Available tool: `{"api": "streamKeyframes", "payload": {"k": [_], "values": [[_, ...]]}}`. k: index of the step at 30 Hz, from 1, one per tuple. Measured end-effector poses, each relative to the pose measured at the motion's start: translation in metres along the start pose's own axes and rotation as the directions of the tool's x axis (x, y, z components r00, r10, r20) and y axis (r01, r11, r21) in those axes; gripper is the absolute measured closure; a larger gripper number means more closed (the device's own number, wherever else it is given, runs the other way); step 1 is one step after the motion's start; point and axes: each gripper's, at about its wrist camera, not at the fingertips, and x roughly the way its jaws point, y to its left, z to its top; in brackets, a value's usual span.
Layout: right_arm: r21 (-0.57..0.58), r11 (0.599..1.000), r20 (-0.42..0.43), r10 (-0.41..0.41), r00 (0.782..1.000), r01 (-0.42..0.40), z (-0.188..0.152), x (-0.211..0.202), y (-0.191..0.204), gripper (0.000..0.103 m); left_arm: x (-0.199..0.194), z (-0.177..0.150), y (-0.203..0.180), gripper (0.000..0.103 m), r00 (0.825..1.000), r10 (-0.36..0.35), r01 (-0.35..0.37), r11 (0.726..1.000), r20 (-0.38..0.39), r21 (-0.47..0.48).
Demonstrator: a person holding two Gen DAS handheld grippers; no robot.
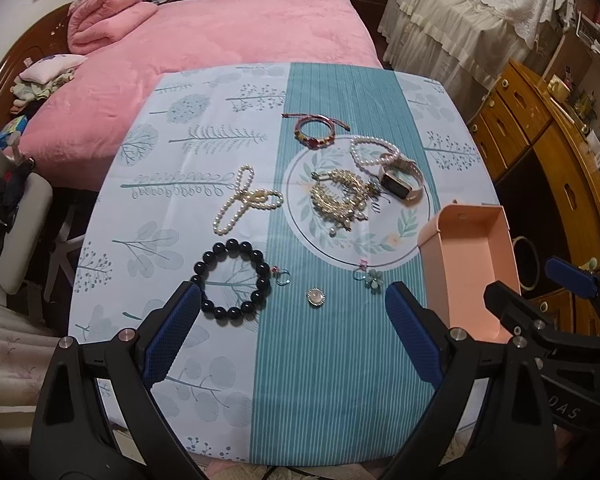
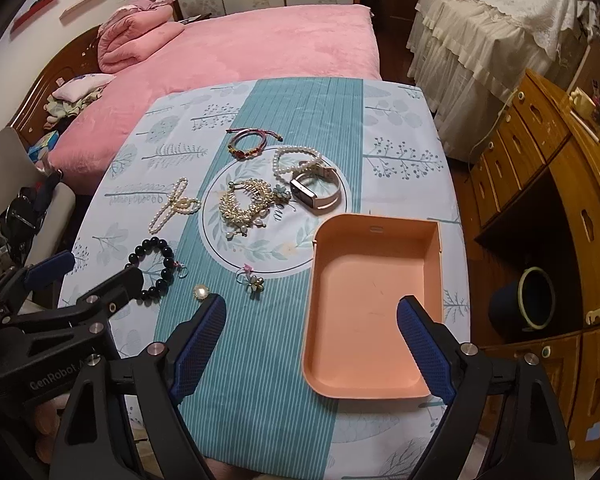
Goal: Organize jewelry
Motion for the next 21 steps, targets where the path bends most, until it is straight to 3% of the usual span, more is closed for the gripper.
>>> {"api": "streamKeyframes", "payload": {"k": [12,21], "values": [[0.012,1.0,0.0,0.009,1.0,-0.009,0.015,0.004,0.013,0.032,-0.006,0.015,0.034,0.01,0.999,0.032,-0.03,0.998,0.042,-0.05],[0.071,0.997,-0.009,0.016,1.0,-0.016,0.034,0.014,0.025,0.042,-0.002,0.032,0.091,0.01,0.997,0.048,-0.042,0.995,0.066,-0.085]]}}
